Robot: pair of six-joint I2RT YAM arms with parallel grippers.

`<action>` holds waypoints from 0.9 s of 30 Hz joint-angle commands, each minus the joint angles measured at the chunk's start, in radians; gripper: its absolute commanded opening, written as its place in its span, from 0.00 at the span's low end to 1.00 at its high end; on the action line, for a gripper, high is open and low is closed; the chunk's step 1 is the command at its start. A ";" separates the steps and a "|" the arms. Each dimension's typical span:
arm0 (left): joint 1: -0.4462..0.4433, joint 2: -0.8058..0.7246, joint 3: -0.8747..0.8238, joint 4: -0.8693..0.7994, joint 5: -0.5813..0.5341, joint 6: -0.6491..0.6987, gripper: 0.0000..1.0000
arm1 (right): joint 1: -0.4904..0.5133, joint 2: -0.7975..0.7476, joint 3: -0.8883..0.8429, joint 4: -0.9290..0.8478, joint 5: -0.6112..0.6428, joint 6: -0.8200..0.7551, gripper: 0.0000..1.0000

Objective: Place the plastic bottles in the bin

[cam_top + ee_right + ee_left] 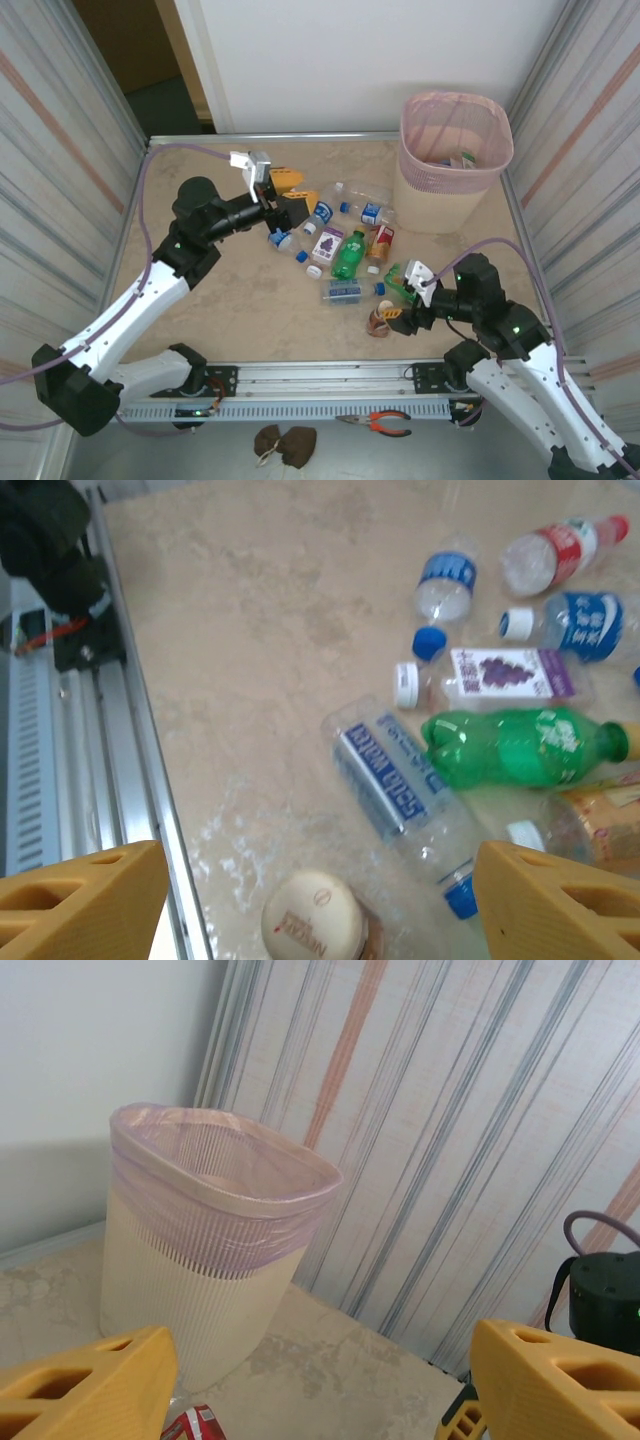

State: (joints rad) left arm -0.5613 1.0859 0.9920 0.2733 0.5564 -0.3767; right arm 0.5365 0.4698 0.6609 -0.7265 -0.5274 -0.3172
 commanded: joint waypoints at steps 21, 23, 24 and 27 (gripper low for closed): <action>0.065 -0.015 -0.058 0.075 0.040 -0.037 0.77 | 0.010 0.150 -0.035 -0.024 -0.005 -0.102 0.60; 0.070 -0.022 -0.063 0.072 0.041 -0.037 0.77 | 0.010 0.161 -0.033 -0.024 -0.003 -0.103 0.58; 0.073 -0.025 -0.065 0.072 0.040 -0.040 0.77 | 0.010 0.166 -0.033 -0.023 -0.003 -0.103 0.58; 0.080 -0.037 -0.076 0.072 0.037 -0.040 0.77 | 0.012 0.177 -0.033 -0.025 -0.007 -0.106 0.55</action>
State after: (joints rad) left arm -0.4911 1.0824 0.9279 0.3195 0.5823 -0.4091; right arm 0.5388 0.6418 0.6430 -0.7498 -0.5240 -0.4046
